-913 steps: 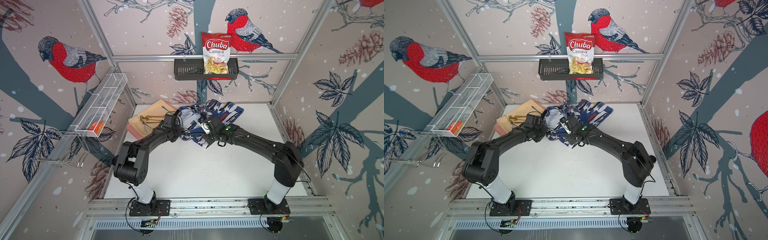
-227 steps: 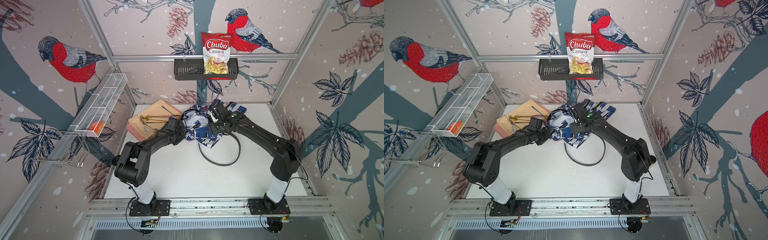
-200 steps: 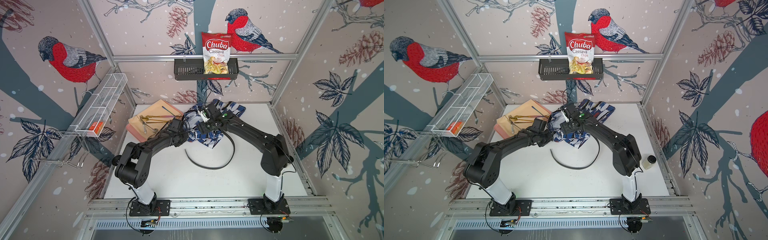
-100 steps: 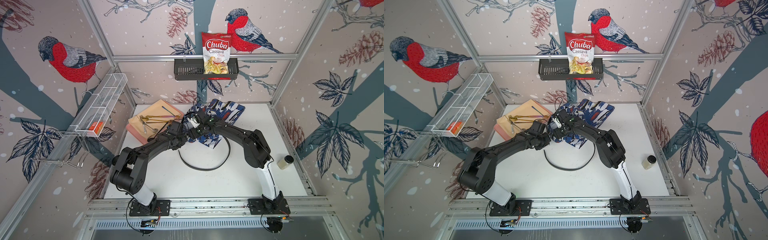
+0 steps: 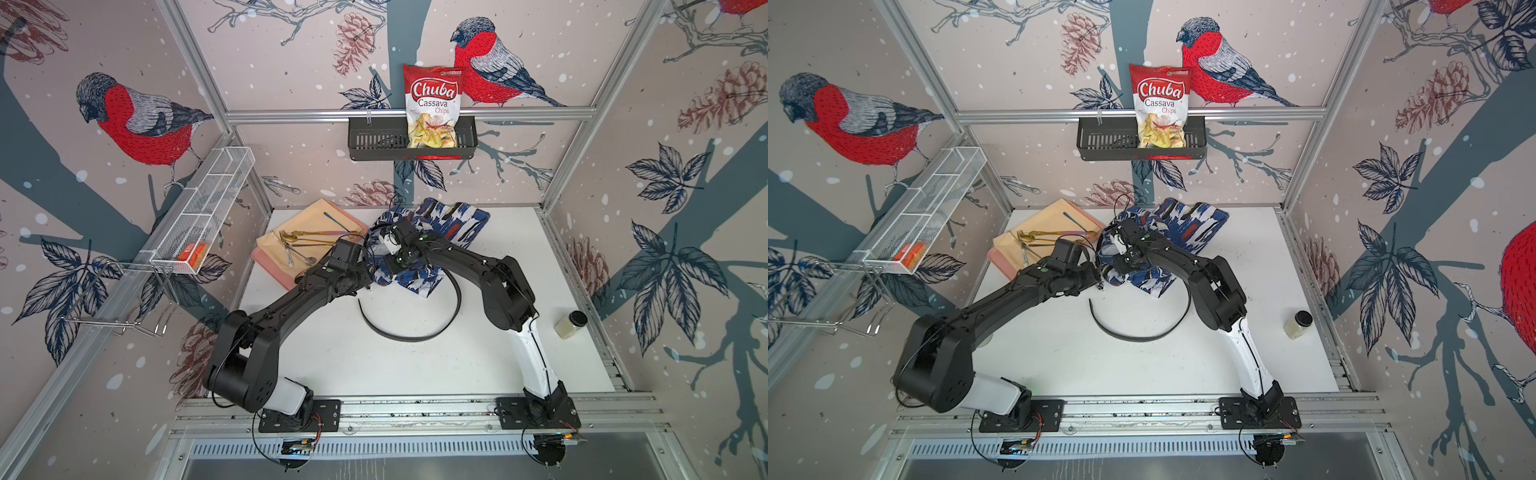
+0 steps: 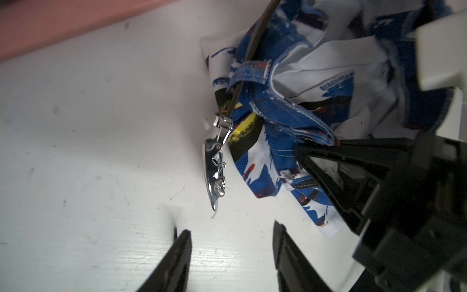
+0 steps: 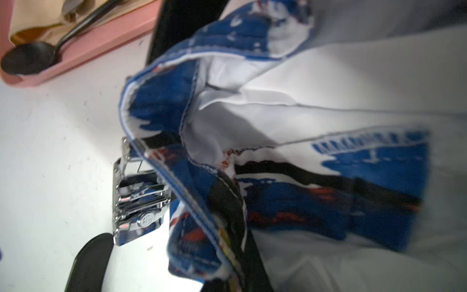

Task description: Remove the belt from the trousers

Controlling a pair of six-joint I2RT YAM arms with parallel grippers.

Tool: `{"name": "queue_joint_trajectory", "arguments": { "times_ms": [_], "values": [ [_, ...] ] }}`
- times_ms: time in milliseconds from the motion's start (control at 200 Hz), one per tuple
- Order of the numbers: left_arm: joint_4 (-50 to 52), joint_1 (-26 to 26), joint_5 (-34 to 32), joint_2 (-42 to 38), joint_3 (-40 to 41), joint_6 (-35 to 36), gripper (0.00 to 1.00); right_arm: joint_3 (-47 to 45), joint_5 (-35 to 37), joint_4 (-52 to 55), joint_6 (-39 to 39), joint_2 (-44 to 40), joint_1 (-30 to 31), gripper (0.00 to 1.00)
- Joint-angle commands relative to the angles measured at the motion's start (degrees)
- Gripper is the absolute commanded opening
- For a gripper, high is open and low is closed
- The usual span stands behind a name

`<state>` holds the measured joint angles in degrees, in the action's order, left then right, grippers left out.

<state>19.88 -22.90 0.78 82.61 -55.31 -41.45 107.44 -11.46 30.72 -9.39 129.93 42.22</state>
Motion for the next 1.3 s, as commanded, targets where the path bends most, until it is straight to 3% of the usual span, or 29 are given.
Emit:
{"name": "queue_joint_trajectory", "arguments": {
  "times_ms": [0,130,355,685,1071,1291],
  "values": [
    [-0.8,-0.1,-3.4,-1.8,-0.6,9.6,0.67,-2.3,-6.6,-3.5,-6.5,-2.2,-2.5,0.0],
    [-3.8,0.0,-4.2,0.6,-1.5,16.0,0.65,-5.2,-9.8,-5.6,-8.1,-3.8,-4.3,0.0],
    [-11.4,-0.2,0.4,8.8,-5.5,21.3,0.6,-6.8,-13.3,-7.3,-9.1,-4.0,-5.2,0.0],
    [-7.9,-0.8,-2.3,20.6,-16.3,20.9,0.54,-7.2,-13.8,-7.0,-8.8,-3.9,-5.8,0.0],
    [-7.5,-1.7,-4.1,19.6,-13.2,19.5,0.47,-6.8,-14.5,-7.0,-9.1,-2.8,-6.9,0.0],
    [-8.4,-1.6,-4.4,25.7,-16.7,20.9,0.45,-5.9,-15.2,-6.0,-8.9,-2.1,-6.8,0.0]
  ]
}}
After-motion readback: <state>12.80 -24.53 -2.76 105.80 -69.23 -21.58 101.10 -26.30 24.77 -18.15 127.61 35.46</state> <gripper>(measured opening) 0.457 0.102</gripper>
